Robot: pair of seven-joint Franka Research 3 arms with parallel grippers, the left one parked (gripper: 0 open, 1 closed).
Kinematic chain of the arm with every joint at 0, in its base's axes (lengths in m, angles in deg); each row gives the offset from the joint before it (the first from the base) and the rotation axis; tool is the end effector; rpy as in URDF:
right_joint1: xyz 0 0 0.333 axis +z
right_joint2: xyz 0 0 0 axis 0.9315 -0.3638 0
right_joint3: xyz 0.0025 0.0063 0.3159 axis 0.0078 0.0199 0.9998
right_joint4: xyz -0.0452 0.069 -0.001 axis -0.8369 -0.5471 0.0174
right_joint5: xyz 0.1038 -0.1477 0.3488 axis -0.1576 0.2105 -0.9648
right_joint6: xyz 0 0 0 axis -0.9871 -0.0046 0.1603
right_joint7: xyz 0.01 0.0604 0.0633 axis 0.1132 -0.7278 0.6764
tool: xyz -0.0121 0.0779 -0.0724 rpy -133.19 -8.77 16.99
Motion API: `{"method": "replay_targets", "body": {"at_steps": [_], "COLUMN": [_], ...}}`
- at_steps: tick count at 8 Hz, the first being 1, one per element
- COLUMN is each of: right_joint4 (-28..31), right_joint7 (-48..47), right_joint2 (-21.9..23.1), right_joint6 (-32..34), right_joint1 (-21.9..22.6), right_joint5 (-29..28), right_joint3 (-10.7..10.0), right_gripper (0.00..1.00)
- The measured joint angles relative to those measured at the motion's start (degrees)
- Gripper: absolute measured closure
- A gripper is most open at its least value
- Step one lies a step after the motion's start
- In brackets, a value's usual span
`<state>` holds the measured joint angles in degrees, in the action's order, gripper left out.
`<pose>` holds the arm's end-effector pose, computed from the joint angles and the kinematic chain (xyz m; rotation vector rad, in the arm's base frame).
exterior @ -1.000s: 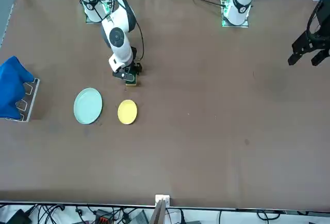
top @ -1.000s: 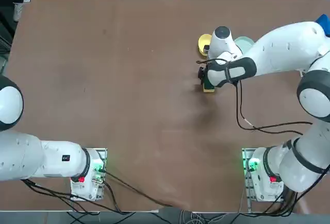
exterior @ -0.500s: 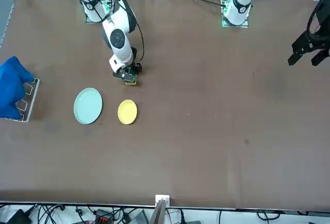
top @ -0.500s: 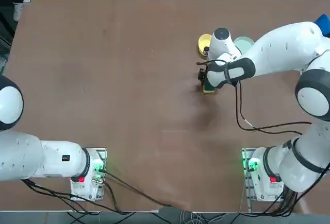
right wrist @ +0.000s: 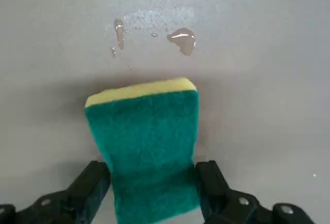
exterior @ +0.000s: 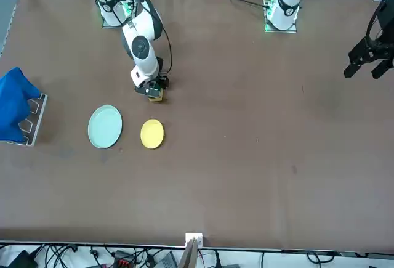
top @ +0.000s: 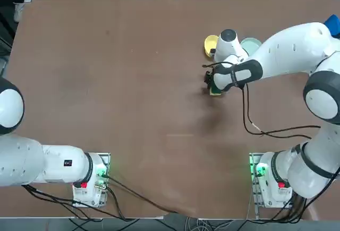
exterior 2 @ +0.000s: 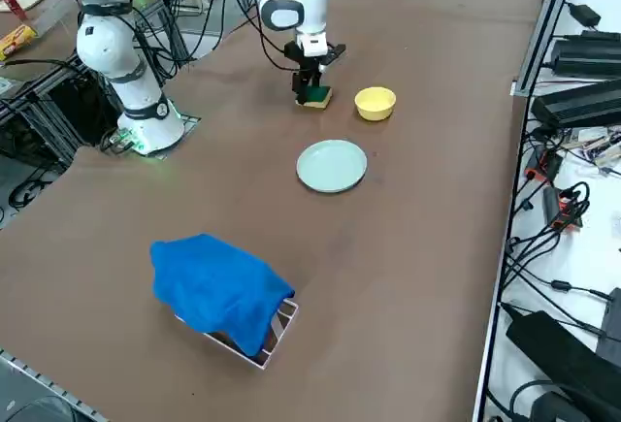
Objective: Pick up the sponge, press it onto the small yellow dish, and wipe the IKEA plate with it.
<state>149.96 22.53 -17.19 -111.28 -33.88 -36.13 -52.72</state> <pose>0.4047 0.3005 0.1881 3.0786 -0.2279 -0.1681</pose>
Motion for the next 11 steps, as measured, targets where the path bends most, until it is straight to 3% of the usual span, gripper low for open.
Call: {"method": "replay_targets", "body": {"at_steps": [4,5,10,11], "right_joint4": [0.01,0.01,0.01,0.01], "right_joint7": [0.47,0.53,0.57,0.57], "right_joint2": [-0.11,-0.11,-0.11,-0.11], "right_joint6": [0.00,-0.02,-0.03,-0.03], "right_joint1": [-0.05,-0.06,-0.12,-0.13], "right_joint5": [0.00,0.00,0.00,0.00], "right_joint3": [-0.30,-0.34,-0.40,-0.45], "right_gripper": [0.04,0.15,0.37,0.54]}}
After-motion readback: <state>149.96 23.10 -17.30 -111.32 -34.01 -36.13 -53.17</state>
